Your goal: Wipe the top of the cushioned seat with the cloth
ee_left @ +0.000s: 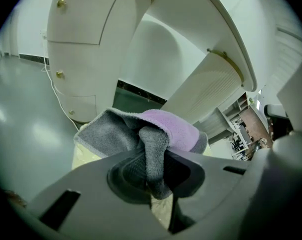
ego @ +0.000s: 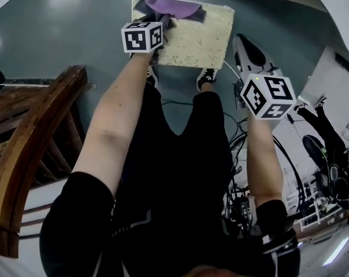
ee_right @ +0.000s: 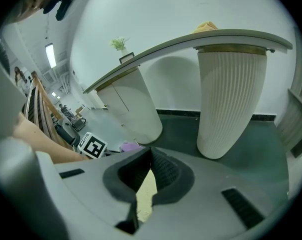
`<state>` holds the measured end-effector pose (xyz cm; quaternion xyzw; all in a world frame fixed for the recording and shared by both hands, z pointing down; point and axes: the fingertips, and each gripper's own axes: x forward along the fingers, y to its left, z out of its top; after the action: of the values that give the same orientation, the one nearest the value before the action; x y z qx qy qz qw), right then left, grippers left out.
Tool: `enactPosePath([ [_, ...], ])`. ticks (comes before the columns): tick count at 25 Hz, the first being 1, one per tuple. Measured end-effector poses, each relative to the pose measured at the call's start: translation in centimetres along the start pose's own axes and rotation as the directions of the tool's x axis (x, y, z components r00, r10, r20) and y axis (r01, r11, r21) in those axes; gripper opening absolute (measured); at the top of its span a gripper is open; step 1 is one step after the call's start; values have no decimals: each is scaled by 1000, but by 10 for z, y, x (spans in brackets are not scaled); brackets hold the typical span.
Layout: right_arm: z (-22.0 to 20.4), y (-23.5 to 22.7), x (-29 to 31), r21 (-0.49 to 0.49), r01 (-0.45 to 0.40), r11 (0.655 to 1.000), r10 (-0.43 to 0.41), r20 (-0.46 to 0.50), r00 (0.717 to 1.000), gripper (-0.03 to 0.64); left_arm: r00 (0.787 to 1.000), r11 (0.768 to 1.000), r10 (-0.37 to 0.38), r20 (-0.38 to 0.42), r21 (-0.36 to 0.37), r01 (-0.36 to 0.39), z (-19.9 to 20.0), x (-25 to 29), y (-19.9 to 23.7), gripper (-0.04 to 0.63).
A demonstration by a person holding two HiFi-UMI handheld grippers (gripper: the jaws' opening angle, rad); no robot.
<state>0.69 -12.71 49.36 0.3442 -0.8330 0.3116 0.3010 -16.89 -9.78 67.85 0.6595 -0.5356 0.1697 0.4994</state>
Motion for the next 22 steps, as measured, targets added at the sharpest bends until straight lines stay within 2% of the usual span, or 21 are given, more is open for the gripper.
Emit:
enactPosePath([
  [4,4,11,11,-19,-11,1000,11,-3,1000,6,1000,999,17,15,-40,-16,1,-10,27,48],
  [8,5,17,17,-33,-14,999,14,-4,1000,6,999,999,40,12,-37,-40,2,-17,47,47],
  [11,9,21,18,-38,-11,999,11,0,1000,6,996,990,82,34,-122,-77,5,-27,69,48],
  [13,12,26,18,-45,-12,999,12,0,1000,6,997,980,75,25,-188,-69,4,-33,82,48],
  [14,13,27,17,-48,-12,999,12,1,1000,6,998,979,65,9,-197,-62,6,-35,85,48],
  [16,18,31,15,-48,-10,999,10,5,1000,6,996,983,77,-34,-165,-81,11,-39,92,48],
  [18,23,35,10,-44,-10,999,10,10,1000,6,990,981,121,-67,-143,-129,16,-50,103,48],
  [20,29,41,2,-45,-15,999,16,15,1000,6,988,972,137,-69,-183,-147,17,-68,112,48],
  [22,36,46,-8,-54,-22,998,23,20,1000,6,993,964,108,-42,-241,-115,19,-89,109,48],
])
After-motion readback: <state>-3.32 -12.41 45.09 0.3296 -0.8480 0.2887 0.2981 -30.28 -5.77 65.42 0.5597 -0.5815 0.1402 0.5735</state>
